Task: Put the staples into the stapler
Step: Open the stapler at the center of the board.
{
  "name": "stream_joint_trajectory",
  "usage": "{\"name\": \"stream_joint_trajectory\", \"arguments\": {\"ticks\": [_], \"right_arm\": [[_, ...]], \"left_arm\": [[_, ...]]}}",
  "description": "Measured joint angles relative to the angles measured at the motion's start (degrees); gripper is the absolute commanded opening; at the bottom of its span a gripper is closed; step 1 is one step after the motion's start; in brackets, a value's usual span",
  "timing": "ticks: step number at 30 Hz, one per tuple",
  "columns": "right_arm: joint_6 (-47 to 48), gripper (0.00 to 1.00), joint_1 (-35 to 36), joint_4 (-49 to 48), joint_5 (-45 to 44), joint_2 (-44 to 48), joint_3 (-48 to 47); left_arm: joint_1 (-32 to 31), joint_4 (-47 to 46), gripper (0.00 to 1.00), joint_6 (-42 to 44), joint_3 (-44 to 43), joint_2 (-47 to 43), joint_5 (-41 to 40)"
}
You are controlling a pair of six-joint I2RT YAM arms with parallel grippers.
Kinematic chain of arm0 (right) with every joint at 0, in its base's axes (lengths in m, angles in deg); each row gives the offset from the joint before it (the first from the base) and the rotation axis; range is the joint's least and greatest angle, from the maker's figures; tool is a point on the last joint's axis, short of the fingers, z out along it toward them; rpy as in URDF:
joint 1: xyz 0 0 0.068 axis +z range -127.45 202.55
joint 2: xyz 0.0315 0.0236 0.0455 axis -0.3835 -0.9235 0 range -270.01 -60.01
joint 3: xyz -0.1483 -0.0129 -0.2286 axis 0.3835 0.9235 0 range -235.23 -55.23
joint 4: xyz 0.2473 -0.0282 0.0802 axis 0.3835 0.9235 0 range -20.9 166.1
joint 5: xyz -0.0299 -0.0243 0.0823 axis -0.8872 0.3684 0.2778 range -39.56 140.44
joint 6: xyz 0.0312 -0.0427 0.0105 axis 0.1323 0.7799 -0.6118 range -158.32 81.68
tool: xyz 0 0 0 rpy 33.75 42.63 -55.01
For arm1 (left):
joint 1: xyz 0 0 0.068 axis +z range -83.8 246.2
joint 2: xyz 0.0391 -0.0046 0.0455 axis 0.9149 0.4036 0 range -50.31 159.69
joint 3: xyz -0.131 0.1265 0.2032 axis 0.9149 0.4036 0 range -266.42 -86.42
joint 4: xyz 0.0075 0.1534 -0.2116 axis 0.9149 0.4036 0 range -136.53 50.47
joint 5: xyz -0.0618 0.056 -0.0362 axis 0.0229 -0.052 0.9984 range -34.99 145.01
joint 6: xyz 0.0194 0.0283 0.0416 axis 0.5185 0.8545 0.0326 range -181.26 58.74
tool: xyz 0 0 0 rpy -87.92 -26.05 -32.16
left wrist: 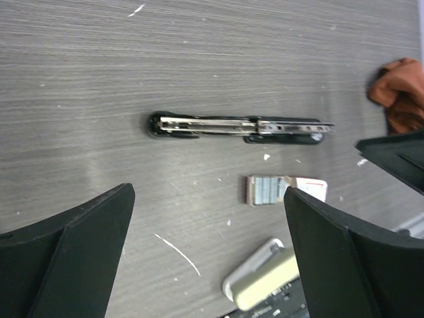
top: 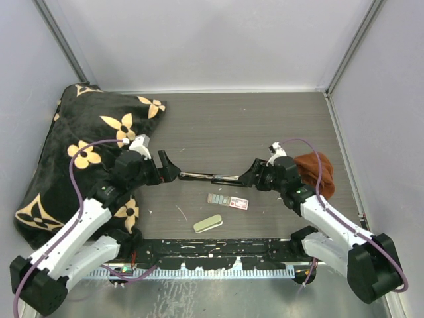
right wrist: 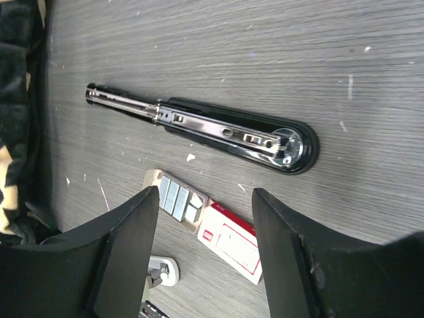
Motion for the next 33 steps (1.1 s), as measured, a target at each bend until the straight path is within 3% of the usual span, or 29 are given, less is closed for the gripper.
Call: {"name": "stream_joint_trajectory", "arguments": {"ticks": [4, 10, 14, 20, 24, 33], "right_arm": [[0.4, 0.6, 5.5, 2.7, -3.7, -3.3, -3.6], [-1.1, 0.57, 17.8, 7.8, -12.7, -6.5, -8.6], [-3.5, 0.54, 22.9, 9.6, -17.7, -8.1, -9.6], [-7.5, 0.52, 25.6, 12.0, -22.8, -10.6, -9.7], [-8.7, 0.53, 25.6, 12.8, -25.7, -9.7, -9.7], [-9.1, 0.53, 25.6, 13.6, -30.0, -4.8, -8.1]], "left_arm": [[0.0, 7.1, 0.99, -0.7, -4.5, -3.5, 2.9], [0.0, 19.4, 0.97, 1.8, -16.9, -1.0, 5.7], [0.0, 24.1, 0.89, 4.6, -23.5, 1.2, 6.1], [0.0, 23.5, 0.78, 6.0, -23.4, 4.9, 6.5], [-1.7, 21.4, 0.77, 5.6, -20.1, 10.1, 8.3], [-13.8, 14.9, 0.68, 5.3, -18.3, 22.3, 9.7]]}}
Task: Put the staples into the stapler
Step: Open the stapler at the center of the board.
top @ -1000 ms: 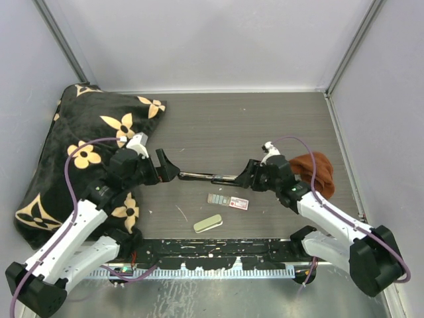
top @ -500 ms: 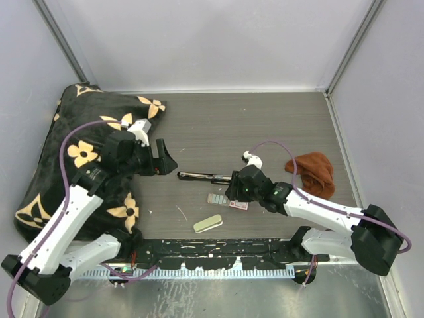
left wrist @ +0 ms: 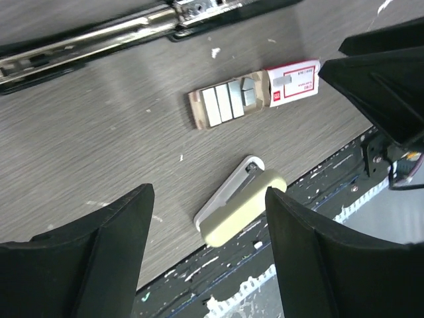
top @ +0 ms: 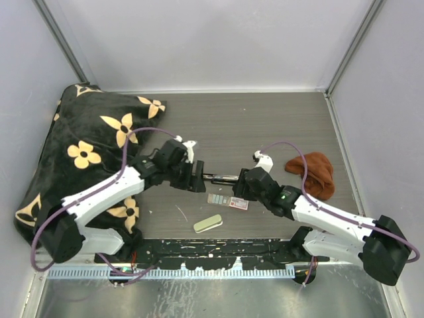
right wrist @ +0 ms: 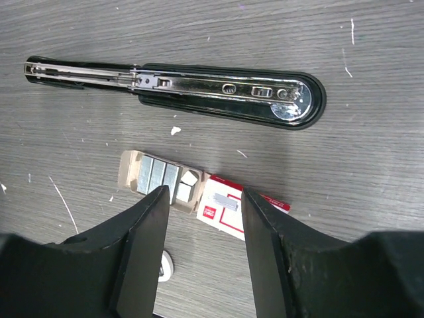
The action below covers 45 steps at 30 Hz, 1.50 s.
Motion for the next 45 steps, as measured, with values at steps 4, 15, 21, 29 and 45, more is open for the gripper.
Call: {"name": "stream_joint_trajectory", "arguments": {"ticks": [4, 15, 21, 29, 45], "right_arm": [[-0.7, 0.53, 0.0, 0.2, -0.6, 2.1, 1.4], [-1.4, 0.53, 0.0, -0.1, -0.7, 10.0, 6.3], [-1.4, 0.54, 0.0, -0.2, -1.6, 12.8, 6.9], [-1.4, 0.54, 0.0, -0.3, -1.6, 12.8, 6.9], [-1.9, 0.54, 0.0, -1.4, -0.4, 14.2, 8.1]], "left_arm": [[-2.9, -4.1, 0.57, -0.6, 0.0, 9.2, 2.0], [-7.8, -7.3, 0.43, -0.2, -2.1, 24.2, 2.6], [-7.7, -8.4, 0.31, 0.1, -2.8, 25.6, 2.1], [-7.7, -8.4, 0.21, 0.3, -3.5, 25.9, -0.3], [-7.7, -9.1, 0.0, 0.1, -3.9, 27.7, -2.1]]}}
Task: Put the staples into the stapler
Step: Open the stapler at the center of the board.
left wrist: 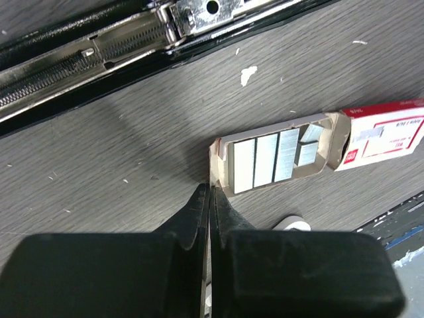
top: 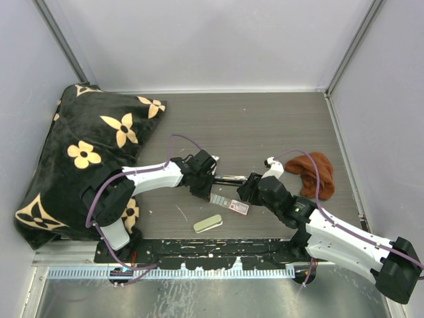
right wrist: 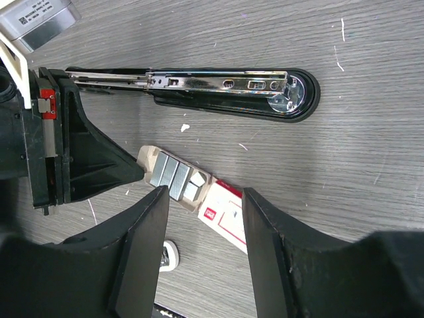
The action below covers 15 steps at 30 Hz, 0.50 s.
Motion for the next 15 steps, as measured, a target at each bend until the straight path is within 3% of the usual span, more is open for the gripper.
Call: {"name": "stream_joint_trajectory", "arguments": {"ticks": [15], "right_arm": [[-0.1, 0.5, 0.0, 0.0, 0.5, -4.5, 0.4]], "left_arm": [[-0.5, -10.6, 0.0, -8.8, 1.9, 0.2, -0.5]]}}
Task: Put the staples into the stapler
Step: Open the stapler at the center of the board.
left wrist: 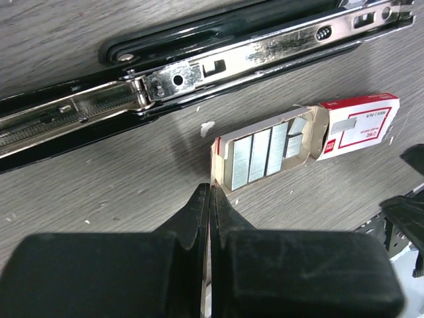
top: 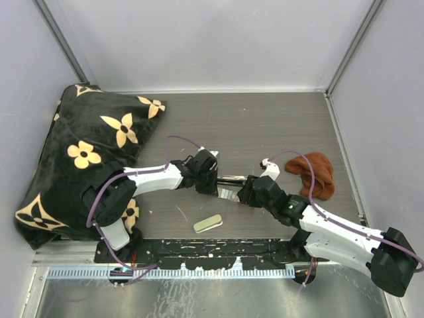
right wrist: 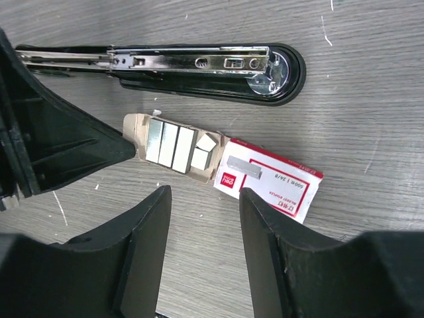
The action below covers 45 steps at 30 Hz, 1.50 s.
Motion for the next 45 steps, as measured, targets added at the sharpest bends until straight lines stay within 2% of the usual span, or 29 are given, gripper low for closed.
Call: {"name": "stream_joint_trajectory", "arguments": {"ticks": [1, 3, 12, 16, 23, 31, 34, 39, 45], "right_arm": [[0.0, 0.5, 0.0, 0.0, 0.0, -0.6, -0.1], [0.0, 0.48, 0.0, 0.0, 0.0, -2.4, -0.5], [0.5, 0.43, 1.6, 0.1, 0.2, -10.5, -5.1], [0.7, 0.42, 3.3, 1.0, -0.6, -14.0, -7.9], [0.7, 0.44, 4.7, 1.7, -1.2, -16.5, -9.5], [0.5, 0.44, 4.7, 1.8, -2.2, -16.5, -9.5], [0.4, 0.47, 4.7, 2.0, -2.2, -16.3, -9.5], [0.5, 0.51, 3.6, 2.1, -1.9, -12.2, -9.2], [1.4, 0.51, -2.8, 2.1, 1.8, -7.6, -6.9]], "left_arm": [[-0.1, -0.5, 0.0, -0.5, 0.2, 0.0, 0.0], [-0.4, -2.0, 0.07, -1.7, 0.8, 0.0, -0.2], [-1.0, -4.9, 0.63, -4.2, 3.4, -1.5, -1.3], [-1.0, -2.8, 0.77, -3.2, 4.5, -6.8, -3.9], [-1.2, 2.3, 0.79, 3.2, 4.5, -19.5, -5.9], [-4.4, 9.3, 0.79, 10.4, 5.3, -26.7, -5.7], [-5.9, 10.1, 0.78, 12.9, 5.9, -28.0, -3.8], [-13.4, 9.7, 0.78, 18.1, 7.0, -27.8, -2.7], [-18.7, 5.1, 0.78, 22.9, 9.4, -21.8, -2.4]]}}
